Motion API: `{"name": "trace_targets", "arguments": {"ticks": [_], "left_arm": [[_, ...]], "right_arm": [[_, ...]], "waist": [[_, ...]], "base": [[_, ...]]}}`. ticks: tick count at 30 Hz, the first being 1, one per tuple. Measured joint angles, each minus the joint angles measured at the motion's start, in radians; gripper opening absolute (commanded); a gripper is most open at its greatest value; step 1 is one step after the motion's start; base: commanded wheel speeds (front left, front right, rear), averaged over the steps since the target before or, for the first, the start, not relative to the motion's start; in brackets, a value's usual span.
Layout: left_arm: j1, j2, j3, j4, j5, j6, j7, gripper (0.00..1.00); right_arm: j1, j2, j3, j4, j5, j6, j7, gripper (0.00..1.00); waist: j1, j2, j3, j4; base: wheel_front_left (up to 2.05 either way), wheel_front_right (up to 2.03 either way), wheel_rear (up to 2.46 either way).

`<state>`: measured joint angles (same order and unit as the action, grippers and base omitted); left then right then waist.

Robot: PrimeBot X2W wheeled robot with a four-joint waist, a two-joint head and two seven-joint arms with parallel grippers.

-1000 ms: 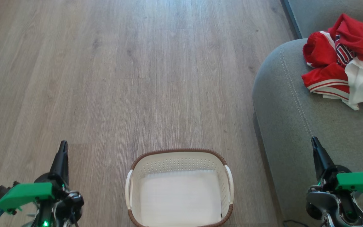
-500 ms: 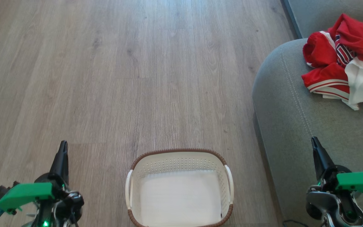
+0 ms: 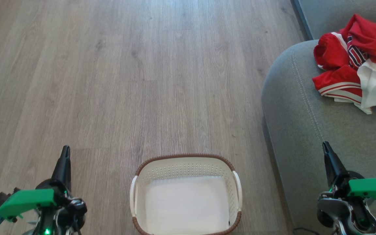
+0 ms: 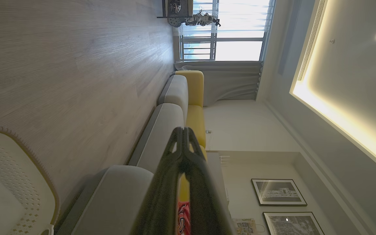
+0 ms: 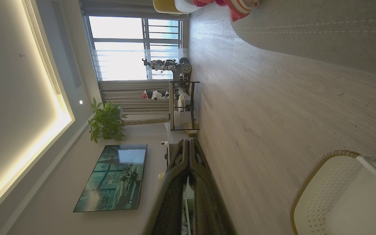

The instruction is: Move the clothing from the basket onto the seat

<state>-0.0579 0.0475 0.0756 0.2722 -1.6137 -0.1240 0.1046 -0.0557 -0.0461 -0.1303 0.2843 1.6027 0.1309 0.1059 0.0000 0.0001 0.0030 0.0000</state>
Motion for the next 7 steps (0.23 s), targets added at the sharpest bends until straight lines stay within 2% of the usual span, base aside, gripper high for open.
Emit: {"name": "trace_targets", "arguments": {"ticks": [7], "left_arm": [[0.000, 0.000, 0.000, 0.000, 0.000, 0.000, 0.001, 0.00]], "right_arm": [[0.000, 0.000, 0.000, 0.000, 0.000, 0.000, 0.000, 0.00]], "waist": [[0.0000, 0.0000, 0.000, 0.000]], "base": [[0.00, 0.00, 0.00]]}}
